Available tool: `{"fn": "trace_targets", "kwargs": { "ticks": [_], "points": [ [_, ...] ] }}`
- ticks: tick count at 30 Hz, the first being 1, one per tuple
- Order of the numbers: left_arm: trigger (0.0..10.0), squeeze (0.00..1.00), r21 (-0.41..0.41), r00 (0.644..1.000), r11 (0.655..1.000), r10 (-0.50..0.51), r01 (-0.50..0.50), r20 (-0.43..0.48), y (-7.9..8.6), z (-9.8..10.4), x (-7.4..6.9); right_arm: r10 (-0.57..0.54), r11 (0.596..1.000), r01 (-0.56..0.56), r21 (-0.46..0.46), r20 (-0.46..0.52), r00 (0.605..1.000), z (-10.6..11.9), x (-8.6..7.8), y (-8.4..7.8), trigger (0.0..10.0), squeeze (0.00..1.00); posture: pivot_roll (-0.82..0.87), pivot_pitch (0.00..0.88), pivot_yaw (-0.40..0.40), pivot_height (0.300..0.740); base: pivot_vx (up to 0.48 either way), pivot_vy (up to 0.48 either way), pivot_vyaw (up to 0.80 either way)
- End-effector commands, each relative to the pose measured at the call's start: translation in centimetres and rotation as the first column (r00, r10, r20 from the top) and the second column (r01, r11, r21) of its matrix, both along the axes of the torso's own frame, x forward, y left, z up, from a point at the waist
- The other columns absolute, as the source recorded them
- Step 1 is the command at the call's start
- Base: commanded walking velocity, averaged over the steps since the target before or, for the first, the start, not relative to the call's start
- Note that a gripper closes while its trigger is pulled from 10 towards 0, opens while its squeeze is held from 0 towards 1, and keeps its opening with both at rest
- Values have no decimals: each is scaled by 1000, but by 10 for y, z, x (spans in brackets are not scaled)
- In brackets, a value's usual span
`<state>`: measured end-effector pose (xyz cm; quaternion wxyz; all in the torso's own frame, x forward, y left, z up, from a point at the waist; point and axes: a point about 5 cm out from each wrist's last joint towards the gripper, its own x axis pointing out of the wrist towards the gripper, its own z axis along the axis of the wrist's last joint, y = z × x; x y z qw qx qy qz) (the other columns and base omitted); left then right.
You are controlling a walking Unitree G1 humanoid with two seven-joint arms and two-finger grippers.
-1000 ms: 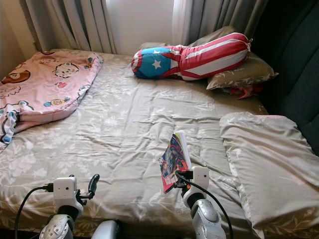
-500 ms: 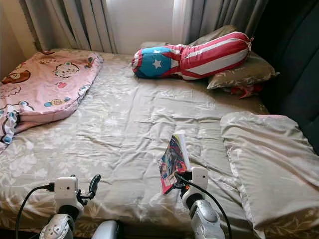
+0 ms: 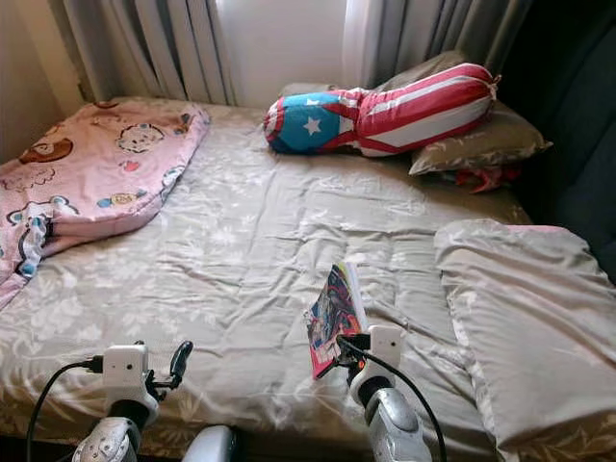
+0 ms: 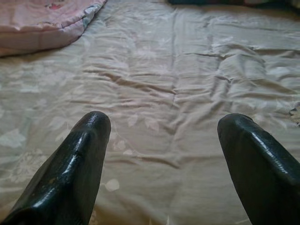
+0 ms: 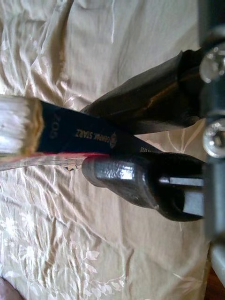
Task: Clean up the room
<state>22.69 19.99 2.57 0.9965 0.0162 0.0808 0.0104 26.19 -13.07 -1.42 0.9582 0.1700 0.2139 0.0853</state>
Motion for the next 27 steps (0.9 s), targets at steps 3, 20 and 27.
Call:
{"fn": "trace_targets", "kwargs": {
  "ticks": [3,20,27],
  "points": [
    [10000,0,15,1000,1000,-20,20,-9,0,1,-3,-29,999,28,19,56,998,11,11,0,10000,0,93,48,-22,649,331,0,0],
    [10000,0,32,999,999,-38,39,-30,1,3,-13,-42,999,41,25,49,998,9,12,-2,10000,0,111,101,-12,649,398,0,0],
    [10000,0,37,999,999,-35,37,-32,3,5,-16,-44,999,43,31,44,998,8,11,0,10000,0,117,116,-8,649,456,0,0]
  ]
}}
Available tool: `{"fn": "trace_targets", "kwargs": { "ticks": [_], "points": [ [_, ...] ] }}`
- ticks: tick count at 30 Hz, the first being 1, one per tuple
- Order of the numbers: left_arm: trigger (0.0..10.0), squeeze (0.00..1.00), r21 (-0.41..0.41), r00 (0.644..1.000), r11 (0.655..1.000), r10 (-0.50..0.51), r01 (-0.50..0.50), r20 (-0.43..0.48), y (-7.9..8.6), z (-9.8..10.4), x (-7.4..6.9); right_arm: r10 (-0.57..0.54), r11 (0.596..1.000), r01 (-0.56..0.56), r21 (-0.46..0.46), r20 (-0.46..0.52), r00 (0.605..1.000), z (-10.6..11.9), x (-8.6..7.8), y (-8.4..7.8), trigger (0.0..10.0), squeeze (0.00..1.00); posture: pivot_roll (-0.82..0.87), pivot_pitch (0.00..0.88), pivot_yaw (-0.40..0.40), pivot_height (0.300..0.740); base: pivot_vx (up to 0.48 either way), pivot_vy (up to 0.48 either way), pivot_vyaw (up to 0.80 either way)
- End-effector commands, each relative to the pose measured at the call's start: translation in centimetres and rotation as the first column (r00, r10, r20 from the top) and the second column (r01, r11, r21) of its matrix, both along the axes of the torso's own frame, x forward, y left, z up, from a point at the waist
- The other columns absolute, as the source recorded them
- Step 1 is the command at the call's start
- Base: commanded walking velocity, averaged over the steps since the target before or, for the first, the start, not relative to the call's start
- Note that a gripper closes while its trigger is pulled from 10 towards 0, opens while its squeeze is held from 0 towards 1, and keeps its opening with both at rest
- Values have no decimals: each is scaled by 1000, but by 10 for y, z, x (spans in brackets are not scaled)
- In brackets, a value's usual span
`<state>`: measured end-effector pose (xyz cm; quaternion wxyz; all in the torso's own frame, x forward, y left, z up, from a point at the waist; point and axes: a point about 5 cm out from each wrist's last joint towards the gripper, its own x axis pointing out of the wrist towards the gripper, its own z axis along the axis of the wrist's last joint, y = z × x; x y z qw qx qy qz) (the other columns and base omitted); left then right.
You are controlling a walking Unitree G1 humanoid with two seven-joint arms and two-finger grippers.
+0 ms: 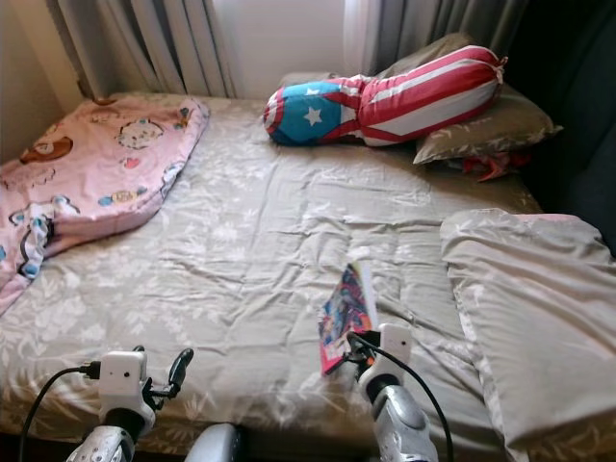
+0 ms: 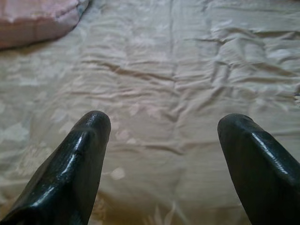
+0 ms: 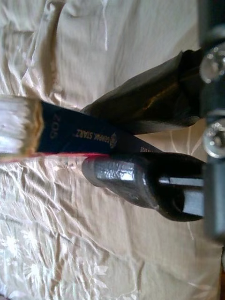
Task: Clean up the room
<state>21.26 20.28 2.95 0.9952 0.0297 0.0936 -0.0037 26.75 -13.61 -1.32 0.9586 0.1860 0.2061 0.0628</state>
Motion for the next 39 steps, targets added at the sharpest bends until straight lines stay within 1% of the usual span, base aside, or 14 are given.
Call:
{"fn": "trace_targets", "kwargs": {
  "ticks": [1,9,14,15,20,22,24,25,26,27,28,31,35,39],
  "points": [
    [10000,0,16,1000,1000,-5,5,-7,0,1,-2,8,1000,-9,7,40,999,7,6,5,10000,0,117,116,-8,649,386,0,0],
    [10000,0,17,1000,1000,-4,5,-21,1,1,-7,6,1000,-6,8,35,999,7,8,4,10000,0,124,129,-7,649,292,0,0],
    [10000,0,20,1000,1000,-7,8,-26,1,2,-13,-62,994,61,86,2,998,5,11,0,10000,0,140,152,-1,649,0,0,0],
    [10000,0,24,1000,1000,-9,9,-29,2,4,-17,-113,978,117,172,-37,993,5,15,-3,10000,0,151,166,1,649,0,0,0],
    [10000,0,37,999,999,-9,11,-34,6,8,-24,-148,940,159,303,-57,987,12,26,-5,10000,0,175,191,6,649,0,0,0],
    [10000,0,46,999,999,-4,6,-38,9,11,-30,-183,882,191,431,-60,981,20,35,-4,10000,0,189,211,11,649,0,0,0],
    [10000,0,52,999,999,-2,4,-42,10,13,-35,-211,837,214,503,-63,975,24,39,-5,10000,0,197,219,12,649,0,0,0],
    [10000,0,59,999,998,-5,8,-50,11,14,-40,-250,802,258,538,-88,964,25,41,-11,10000,0,206,228,14,649,0,0,0],
    [10000,0,59,999,998,-5,8,-50,11,14,-40,-250,802,258,538,-88,964,25,41,-11,10000,0,206,228,14,649,0,0,0],
    [10000,0,61,998,998,-6,10,-60,12,15,-45,-270,784,295,546,-128,954,25,42,-16,10000,0,215,240,15,649,0,0,0],
    [10000,0,64,998,998,-7,12,-70,13,16,-49,-265,790,314,526,-167,949,22,42,-19,10000,0,220,250,15,649,0,0,0],
    [10000,0,69,997,997,-10,16,-83,13,17,-55,-264,780,328,533,-195,945,21,41,-23,10000,0,232,260,16,649,0,0,0],
    [10000,0,78,995,997,-13,21,-97,13,19,-62,-244,767,298,569,-170,955,27,46,-22,10000,0,245,274,17,649,0,0,0],
    [10000,0,94,993,995,-21,31,-113,14,23,-70,-224,709,234,665,-102,969,42,58,-19,10000,0,264,286,22,649,0,0,0]
  ]
}}
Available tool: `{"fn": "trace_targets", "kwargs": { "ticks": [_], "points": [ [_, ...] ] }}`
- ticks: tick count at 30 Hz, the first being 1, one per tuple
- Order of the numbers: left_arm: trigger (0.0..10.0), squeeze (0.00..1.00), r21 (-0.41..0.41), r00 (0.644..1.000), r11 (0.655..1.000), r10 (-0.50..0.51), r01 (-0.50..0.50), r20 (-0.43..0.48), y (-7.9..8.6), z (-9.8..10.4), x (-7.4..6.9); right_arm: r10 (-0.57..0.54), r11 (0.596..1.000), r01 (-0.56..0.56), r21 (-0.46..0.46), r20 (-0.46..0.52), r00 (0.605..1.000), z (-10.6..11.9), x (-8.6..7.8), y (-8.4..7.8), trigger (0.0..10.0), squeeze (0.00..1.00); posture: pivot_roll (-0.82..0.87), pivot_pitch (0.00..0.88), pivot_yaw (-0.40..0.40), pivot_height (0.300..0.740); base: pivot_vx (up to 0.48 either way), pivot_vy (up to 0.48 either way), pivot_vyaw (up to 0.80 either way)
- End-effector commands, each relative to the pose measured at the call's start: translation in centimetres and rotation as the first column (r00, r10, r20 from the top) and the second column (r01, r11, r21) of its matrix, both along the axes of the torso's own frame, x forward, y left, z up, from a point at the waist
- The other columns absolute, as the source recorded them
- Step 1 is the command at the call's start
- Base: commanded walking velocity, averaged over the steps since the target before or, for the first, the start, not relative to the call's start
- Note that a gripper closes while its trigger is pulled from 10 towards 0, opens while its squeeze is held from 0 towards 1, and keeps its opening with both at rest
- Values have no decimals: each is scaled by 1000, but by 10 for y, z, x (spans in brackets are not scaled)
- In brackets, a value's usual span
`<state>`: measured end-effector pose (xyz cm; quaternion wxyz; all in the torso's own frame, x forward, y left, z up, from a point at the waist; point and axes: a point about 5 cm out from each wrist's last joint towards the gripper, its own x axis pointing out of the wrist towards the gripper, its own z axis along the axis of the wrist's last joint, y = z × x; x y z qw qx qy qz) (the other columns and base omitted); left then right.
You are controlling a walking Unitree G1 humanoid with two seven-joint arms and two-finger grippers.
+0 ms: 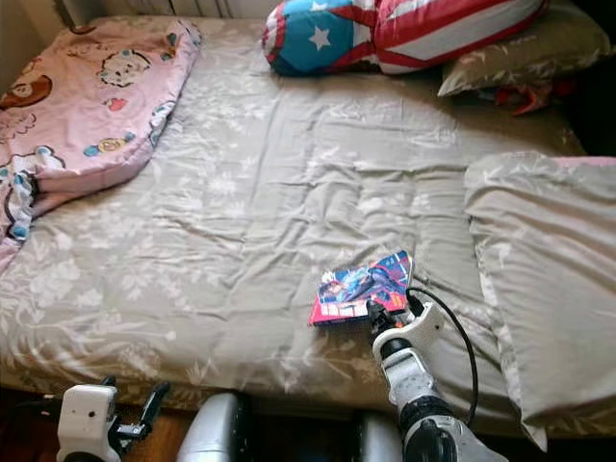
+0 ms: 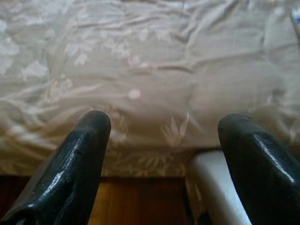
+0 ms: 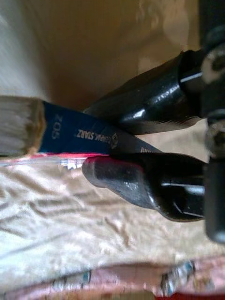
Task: Clean up the room
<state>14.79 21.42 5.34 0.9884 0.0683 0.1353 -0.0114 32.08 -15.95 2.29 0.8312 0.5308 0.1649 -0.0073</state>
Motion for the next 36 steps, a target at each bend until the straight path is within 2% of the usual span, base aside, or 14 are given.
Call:
{"fn": "trace_targets", "kwargs": {
  "ticks": [1,4,6,9,11,14,21,24,25,26,27,28,31,36],
  "points": [
    [10000,0,23,999,1000,-9,10,-30,2,0,-7,33,997,-40,68,99,994,14,9,8,10000,0,270,290,24,649,0,0,0],
    [10000,0,34,999,999,-18,19,-39,3,2,-11,81,994,-93,60,177,981,26,17,15,10000,0,269,292,29,649,0,0,0],
    [10000,0,38,999,999,-21,23,-42,4,3,-12,87,995,-95,41,173,981,27,18,15,10000,0,269,293,29,649,0,0,0],
    [10000,0,42,998,999,-28,30,-48,3,5,-13,65,998,-66,9,90,994,18,14,9,10000,0,278,298,32,649,0,0,0],
    [10000,0,52,997,997,-48,51,-55,2,6,-15,24,996,-31,-83,-84,996,-3,0,0,10000,0,277,309,38,649,0,0,0],
    [10000,0,49,996,997,-57,61,-69,-1,5,-18,-55,993,32,-112,-210,976,-20,-13,-9,10000,0,271,312,41,649,0,0,0],
    [10000,0,54,993,995,-80,85,-83,-3,6,-23,-67,987,20,-158,-302,951,-37,-30,-13,10000,0,281,323,46,649,0,0,0],
    [10000,0,61,993,995,-79,84,-88,-2,7,-24,-119,984,65,-166,-338,934,-40,-33,-15,10000,0,282,325,47,649,0,0,0],
    [10000,0,66,993,994,-80,86,-89,-2,7,-24,-129,983,75,-167,-342,931,-40,-34,-15,10000,141,281,325,48,649,0,0,0],
    [10000,0,68,993,994,-81,87,-90,-1,7,-24,-132,983,79,-164,-341,931,-40,-33,-15,10000,141,281,325,48,649,0,0,0],
    [10000,0,69,993,994,-82,88,-90,-1,7,-24,-133,983,82,-163,-339,931,-40,-33,-15,10000,235,281,325,48,649,0,0,0],
    [10000,0,73,992,993,-83,90,-91,-1,8,-25,-136,983,84,-162,-341,930,-40,-33,-15,10000,267,285,331,52,649,0,0,0],
    [10000,0,76,992,993,-85,92,-93,0,8,-24,-144,978,81,-192,-345,927,-41,-34,-16,10000,741,284,332,53,649,0,0,0],
    [10000,0,77,992,992,-90,97,-87,-2,7,-20,-190,970,120,-210,-352,916,-41,-35,-24,10000,706,275,330,51,649,0,0,0]
  ]
}}
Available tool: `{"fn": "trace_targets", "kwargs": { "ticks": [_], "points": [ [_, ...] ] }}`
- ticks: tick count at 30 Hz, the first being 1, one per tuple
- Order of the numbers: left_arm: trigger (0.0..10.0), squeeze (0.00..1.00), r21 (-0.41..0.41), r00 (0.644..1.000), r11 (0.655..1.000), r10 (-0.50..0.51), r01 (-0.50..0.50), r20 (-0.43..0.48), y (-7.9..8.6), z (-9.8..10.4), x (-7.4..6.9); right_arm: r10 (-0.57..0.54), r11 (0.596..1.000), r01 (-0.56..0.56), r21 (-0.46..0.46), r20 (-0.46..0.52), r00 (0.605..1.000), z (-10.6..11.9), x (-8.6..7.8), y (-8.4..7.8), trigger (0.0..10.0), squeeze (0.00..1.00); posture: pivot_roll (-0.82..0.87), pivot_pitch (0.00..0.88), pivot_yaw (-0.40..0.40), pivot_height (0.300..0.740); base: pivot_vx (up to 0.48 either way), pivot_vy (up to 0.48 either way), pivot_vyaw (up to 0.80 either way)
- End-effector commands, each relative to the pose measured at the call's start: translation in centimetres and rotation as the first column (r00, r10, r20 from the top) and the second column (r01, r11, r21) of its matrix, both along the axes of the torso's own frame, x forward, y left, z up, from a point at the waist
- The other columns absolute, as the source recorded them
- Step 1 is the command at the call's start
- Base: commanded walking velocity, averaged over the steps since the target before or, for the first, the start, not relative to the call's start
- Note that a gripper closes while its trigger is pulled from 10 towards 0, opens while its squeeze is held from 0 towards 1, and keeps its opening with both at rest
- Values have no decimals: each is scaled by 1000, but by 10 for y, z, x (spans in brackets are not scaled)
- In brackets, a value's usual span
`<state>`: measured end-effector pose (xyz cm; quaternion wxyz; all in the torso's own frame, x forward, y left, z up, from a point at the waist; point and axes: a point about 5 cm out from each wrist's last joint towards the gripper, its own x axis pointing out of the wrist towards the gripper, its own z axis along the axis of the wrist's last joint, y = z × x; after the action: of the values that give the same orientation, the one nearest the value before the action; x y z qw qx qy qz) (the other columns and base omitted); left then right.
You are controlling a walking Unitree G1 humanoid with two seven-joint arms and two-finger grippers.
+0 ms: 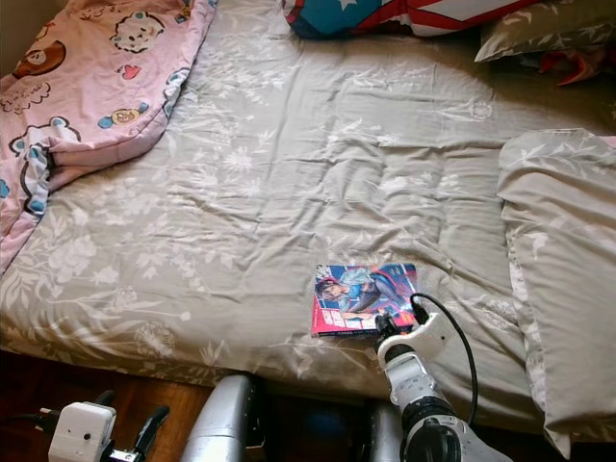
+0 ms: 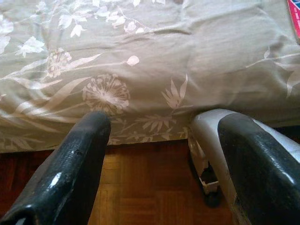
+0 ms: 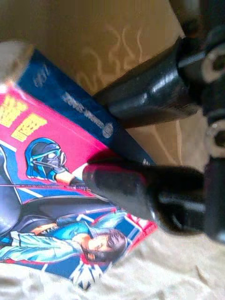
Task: Clean up the room
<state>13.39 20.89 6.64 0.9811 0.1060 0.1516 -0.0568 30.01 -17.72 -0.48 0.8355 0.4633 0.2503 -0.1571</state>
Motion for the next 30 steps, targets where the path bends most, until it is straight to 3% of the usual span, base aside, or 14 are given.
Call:
{"fn": "trace_targets", "kwargs": {
  "ticks": [1,10,11,14,15,16,21,22,23,24,27,28,29,30],
  "points": [
    [10000,0,20,999,1000,4,-4,-42,3,-6,-6,-31,999,30,-25,-79,996,-14,-15,-7,10000,706,275,330,51,649,0,0,0],
    [10000,0,18,999,1000,-5,5,-32,0,-7,2,-84,995,79,-54,-99,992,-16,-19,-20,10000,678,268,309,51,649,0,0,0],
    [10000,0,18,1000,1000,-8,9,-28,0,-7,4,-89,995,84,-58,-106,990,-16,-20,-21,10000,576,264,302,51,649,0,0,0],
    [10000,0,18,1000,1000,-12,12,-25,1,-8,7,-90,995,83,-60,-115,989,-17,-21,-21,10000,525,257,298,50,649,0,0,0],
    [10000,0,19,1000,1000,-12,13,-26,1,-9,8,-84,995,77,-61,-119,989,-18,-22,-20,10000,176,256,293,50,649,0,0,0],
    [10000,0,20,1000,1000,-14,14,-24,0,-10,10,-81,995,74,-63,-125,989,-19,-23,-19,10000,0,256,287,50,649,0,0,0],
    [10000,0,18,1000,1000,-17,18,-18,-1,-13,17,-80,994,70,-86,-111,991,-21,-26,-19,10000,0,249,266,50,649,0,0,0],
    [10000,0,14,1000,1000,-10,11,-21,-1,-16,19,-33,990,16,-142,-115,993,-22,-27,-17,10000,0,242,255,49,649,0,0,0],
    [10000,0,14,1000,1000,-10,11,-21,-1,-16,19,-33,990,16,-142,-115,993,-22,-27,-17,10000,0,242,255,49,649,0,0,0],
    [10000,0,-23,999,999,39,-39,-30,3,-22,23,82,958,-110,-265,-115,990,-21,-26,-13,10000,0,228,239,45,649,0,0,0],
    [10000,0,-83,993,990,113,-115,-29,8,-28,32,190,921,-203,-331,-73,979,-22,-28,-6,10000,0,183,202,37,649,0,0,0],
    [10000,0,-125,988,980,151,-153,-28,9,-31,40,252,891,-253,-377,-54,966,-24,-33,-4,10000,0,169,180,36,649,0,0,0],
    [10000,0,-125,988,980,151,-153,-28,9,-31,40,252,891,-253,-377,-54,966,-24,-33,-4,10000,0,169,180,36,649,0,0,0],
    [10000,0,-144,986,975,163,-166,-34,8,-36,47,276,877,-278,-392,-63,959,-31,-43,-5,10000,0,154,160,34,649,0,0,0]
  ]
}}
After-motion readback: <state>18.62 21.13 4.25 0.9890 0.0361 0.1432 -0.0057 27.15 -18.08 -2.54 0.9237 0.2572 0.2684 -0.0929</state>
